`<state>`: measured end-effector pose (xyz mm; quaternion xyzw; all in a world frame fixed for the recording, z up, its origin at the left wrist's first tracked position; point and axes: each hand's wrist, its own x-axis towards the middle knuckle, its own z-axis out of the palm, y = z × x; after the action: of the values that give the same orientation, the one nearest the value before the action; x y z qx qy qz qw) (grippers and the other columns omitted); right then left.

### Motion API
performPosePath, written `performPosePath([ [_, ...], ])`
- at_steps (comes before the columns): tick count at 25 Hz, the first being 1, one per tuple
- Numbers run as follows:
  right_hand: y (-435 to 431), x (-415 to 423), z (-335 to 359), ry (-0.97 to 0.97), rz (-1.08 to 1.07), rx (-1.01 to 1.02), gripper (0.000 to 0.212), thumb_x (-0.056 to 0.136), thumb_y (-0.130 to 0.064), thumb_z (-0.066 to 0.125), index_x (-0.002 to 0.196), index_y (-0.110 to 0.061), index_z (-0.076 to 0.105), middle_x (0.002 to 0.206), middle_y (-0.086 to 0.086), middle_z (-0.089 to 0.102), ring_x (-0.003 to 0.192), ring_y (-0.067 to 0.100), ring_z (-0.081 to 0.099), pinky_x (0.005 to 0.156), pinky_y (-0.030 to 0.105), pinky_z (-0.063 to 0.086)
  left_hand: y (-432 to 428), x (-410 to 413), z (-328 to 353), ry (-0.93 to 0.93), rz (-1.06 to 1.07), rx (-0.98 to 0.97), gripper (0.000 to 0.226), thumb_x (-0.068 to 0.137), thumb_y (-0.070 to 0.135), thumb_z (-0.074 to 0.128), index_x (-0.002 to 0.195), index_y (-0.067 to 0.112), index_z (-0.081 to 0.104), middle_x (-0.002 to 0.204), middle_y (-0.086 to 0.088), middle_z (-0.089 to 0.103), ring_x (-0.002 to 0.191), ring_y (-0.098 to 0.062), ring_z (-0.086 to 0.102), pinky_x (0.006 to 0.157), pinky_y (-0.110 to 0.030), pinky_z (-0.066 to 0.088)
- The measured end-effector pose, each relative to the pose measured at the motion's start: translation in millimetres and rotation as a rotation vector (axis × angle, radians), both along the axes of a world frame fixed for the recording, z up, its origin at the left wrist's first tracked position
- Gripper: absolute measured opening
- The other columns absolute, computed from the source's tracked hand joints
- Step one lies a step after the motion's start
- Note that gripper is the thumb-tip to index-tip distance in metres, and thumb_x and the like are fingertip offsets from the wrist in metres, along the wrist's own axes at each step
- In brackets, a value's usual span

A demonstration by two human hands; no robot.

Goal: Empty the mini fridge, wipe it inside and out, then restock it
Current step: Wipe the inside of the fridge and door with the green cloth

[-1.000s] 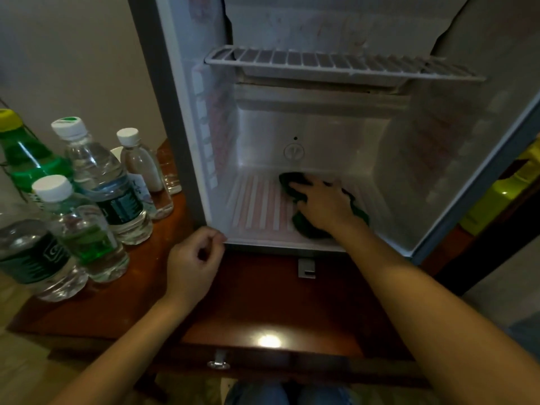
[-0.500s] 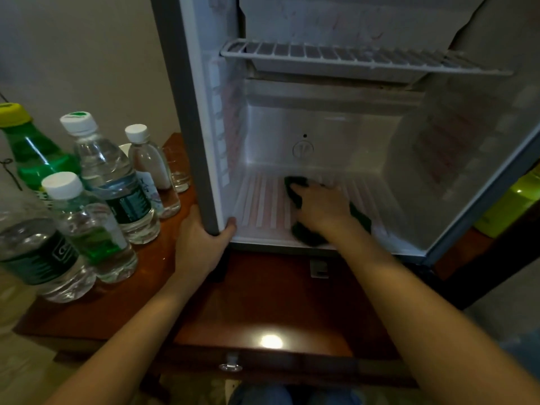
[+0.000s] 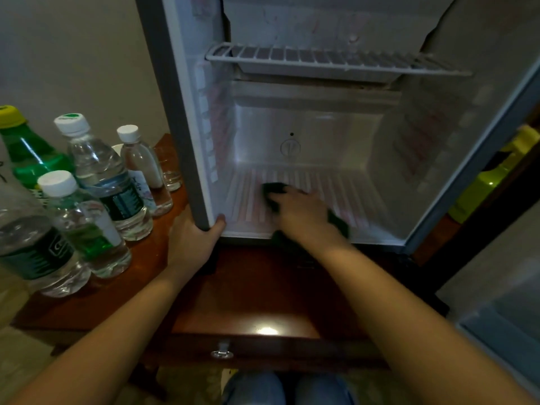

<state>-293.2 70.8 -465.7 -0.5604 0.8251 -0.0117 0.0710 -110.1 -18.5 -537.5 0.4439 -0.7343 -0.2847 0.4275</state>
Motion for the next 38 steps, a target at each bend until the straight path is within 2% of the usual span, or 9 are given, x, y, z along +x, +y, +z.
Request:
performPosePath([
  [4, 60.0, -49.7, 2.1, 0.026, -0.57, 0.122, 0.076, 0.088, -0.035, 0.061, 0.15, -0.032, 0.018, 0.152, 0.009, 0.022, 0.13, 0.042, 0.027, 0.101, 0.055, 0.039, 4.4, -2.6, 5.0, -0.004, 0.015, 0.002, 0.046, 0.083, 0.027, 0.071, 0.122, 0.007, 0.056, 0.115, -0.013, 0.064, 0.105, -0.029, 0.061, 0.081, -0.029, 0.044],
  [8, 103.8, -17.2, -9.3, -0.047, -0.57, 0.139, 0.075, 0.096, -0.023, 0.047, 0.152, -0.027, -0.004, 0.156, 0.014, 0.002, 0.136, 0.046, 0.017, 0.102, 0.055, 0.037, 7.6, -0.3, 7.5, -0.018, 0.021, 0.016, 0.046, 0.083, 0.03, 0.07, 0.122, 0.008, 0.056, 0.117, -0.013, 0.064, 0.106, -0.031, 0.06, 0.083, -0.031, 0.044],
  [13, 112.5, -9.9, -16.8, -0.064, -0.717, 0.058, 0.074, 0.098, -0.019, 0.041, 0.152, -0.028, -0.009, 0.159, 0.01, -0.009, 0.139, 0.044, 0.014, 0.1, 0.051, 0.04, 5.5, -0.9, 5.9, -0.019, 0.024, -0.002, 0.044, 0.083, 0.03, 0.07, 0.12, 0.008, 0.057, 0.114, -0.013, 0.065, 0.104, -0.031, 0.061, 0.084, -0.035, 0.047],
  [19, 60.9, 75.2, -21.4, -0.127, -0.233, 0.066, 0.084, 0.093, -0.016, 0.051, 0.15, -0.033, -0.009, 0.159, 0.007, -0.014, 0.14, 0.044, 0.007, 0.103, 0.054, 0.037, 2.3, 1.0, 4.5, -0.074, -0.006, -0.004, 0.044, 0.085, 0.032, 0.068, 0.12, 0.008, 0.058, 0.112, -0.015, 0.066, 0.102, -0.034, 0.061, 0.082, -0.037, 0.048],
  [25, 125.8, -1.7, -29.2, -0.045, -0.762, 0.048, 0.077, 0.099, -0.018, 0.04, 0.15, -0.022, -0.018, 0.158, 0.016, -0.014, 0.14, 0.041, 0.017, 0.094, 0.046, 0.045, 4.0, -0.7, 2.6, -0.07, 0.009, 0.008, 0.047, 0.085, 0.034, 0.066, 0.123, 0.009, 0.055, 0.116, -0.013, 0.064, 0.107, -0.033, 0.059, 0.091, -0.042, 0.048],
  [28, 86.0, 49.0, -27.0, -0.015, -0.515, 0.021, 0.081, 0.096, -0.015, 0.044, 0.15, -0.021, -0.016, 0.157, 0.018, -0.013, 0.135, 0.043, 0.022, 0.09, 0.046, 0.045, 4.4, 0.1, 4.0, -0.059, 0.008, 0.013, 0.046, 0.085, 0.033, 0.067, 0.122, 0.008, 0.056, 0.114, -0.014, 0.065, 0.105, -0.033, 0.06, 0.087, -0.039, 0.048],
  [32, 59.7, 62.3, -11.7, -0.067, -0.211, 0.126, 0.086, 0.091, -0.022, 0.057, 0.152, -0.026, -0.003, 0.159, 0.014, -0.003, 0.139, 0.042, 0.014, 0.102, 0.053, 0.037, 6.5, 2.1, 7.6, -0.073, -0.005, 0.015, 0.044, 0.085, 0.032, 0.068, 0.121, 0.008, 0.057, 0.113, -0.013, 0.065, 0.104, -0.033, 0.061, 0.083, -0.036, 0.046],
  [35, 83.0, -6.2, 5.5, 0.012, -0.428, 0.105, 0.066, 0.093, -0.024, 0.051, 0.15, -0.019, 0.018, 0.151, 0.019, 0.025, 0.134, 0.04, 0.028, 0.102, 0.048, 0.037, 4.5, 1.2, 5.0, -0.067, 0.0, 0.011, 0.045, 0.085, 0.031, 0.068, 0.122, 0.007, 0.056, 0.115, -0.014, 0.064, 0.106, -0.032, 0.06, 0.083, -0.035, 0.045],
  [38, 84.7, -47.5, 9.1, 0.061, -0.628, 0.178, 0.054, 0.093, -0.022, 0.05, 0.143, -0.01, 0.032, 0.143, 0.019, 0.037, 0.129, 0.037, 0.035, 0.1, 0.045, 0.038, 2.0, 0.4, -0.3, -0.087, 0.0, -0.006, 0.044, 0.085, 0.035, 0.067, 0.12, 0.008, 0.057, 0.114, -0.013, 0.064, 0.105, -0.031, 0.061, 0.086, -0.04, 0.049],
])
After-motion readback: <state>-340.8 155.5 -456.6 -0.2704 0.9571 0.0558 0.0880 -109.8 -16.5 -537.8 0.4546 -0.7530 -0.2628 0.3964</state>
